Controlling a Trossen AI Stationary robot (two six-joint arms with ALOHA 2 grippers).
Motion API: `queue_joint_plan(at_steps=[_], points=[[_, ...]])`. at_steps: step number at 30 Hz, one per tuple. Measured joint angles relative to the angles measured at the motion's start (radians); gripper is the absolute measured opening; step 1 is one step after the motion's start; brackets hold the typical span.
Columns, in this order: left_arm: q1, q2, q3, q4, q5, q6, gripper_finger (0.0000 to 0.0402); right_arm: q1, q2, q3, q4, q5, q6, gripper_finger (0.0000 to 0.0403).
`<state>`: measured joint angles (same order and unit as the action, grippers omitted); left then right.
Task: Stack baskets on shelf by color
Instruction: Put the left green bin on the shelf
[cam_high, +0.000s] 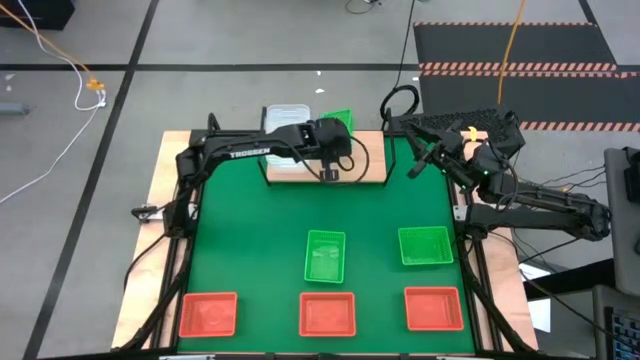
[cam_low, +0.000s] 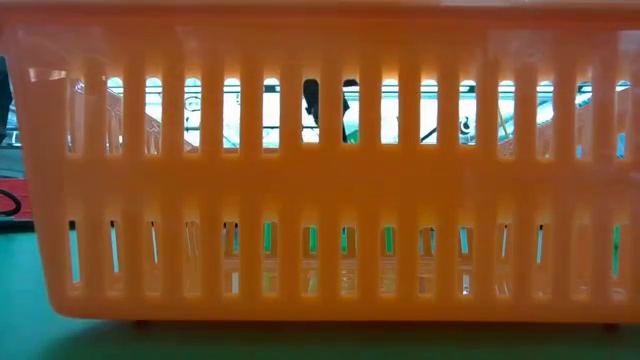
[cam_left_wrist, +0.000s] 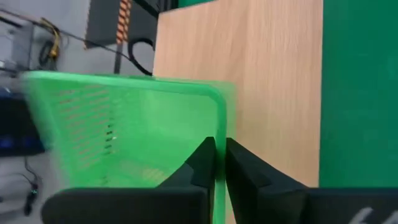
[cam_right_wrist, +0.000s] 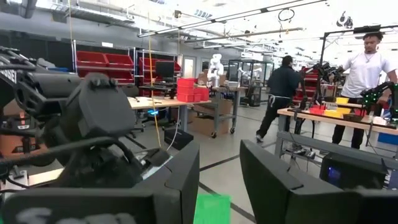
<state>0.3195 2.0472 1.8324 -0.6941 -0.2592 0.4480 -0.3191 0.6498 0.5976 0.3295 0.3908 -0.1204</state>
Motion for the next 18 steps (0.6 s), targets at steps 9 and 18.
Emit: queue_joint_plan(at_steps=[9, 18], points=[[-0.003, -0.002, 0.0, -0.04, 0.013, -0.222, 0.0021, 0.0, 0.0, 0.0, 0.001, 0.0, 0.003, 0.0112], [-0.036, 0.019, 0.002, -0.056, 0.034, -0.224, 0.0022, 0.0, 0.0, 0.0, 0.001, 0.0, 0.004, 0.0112]])
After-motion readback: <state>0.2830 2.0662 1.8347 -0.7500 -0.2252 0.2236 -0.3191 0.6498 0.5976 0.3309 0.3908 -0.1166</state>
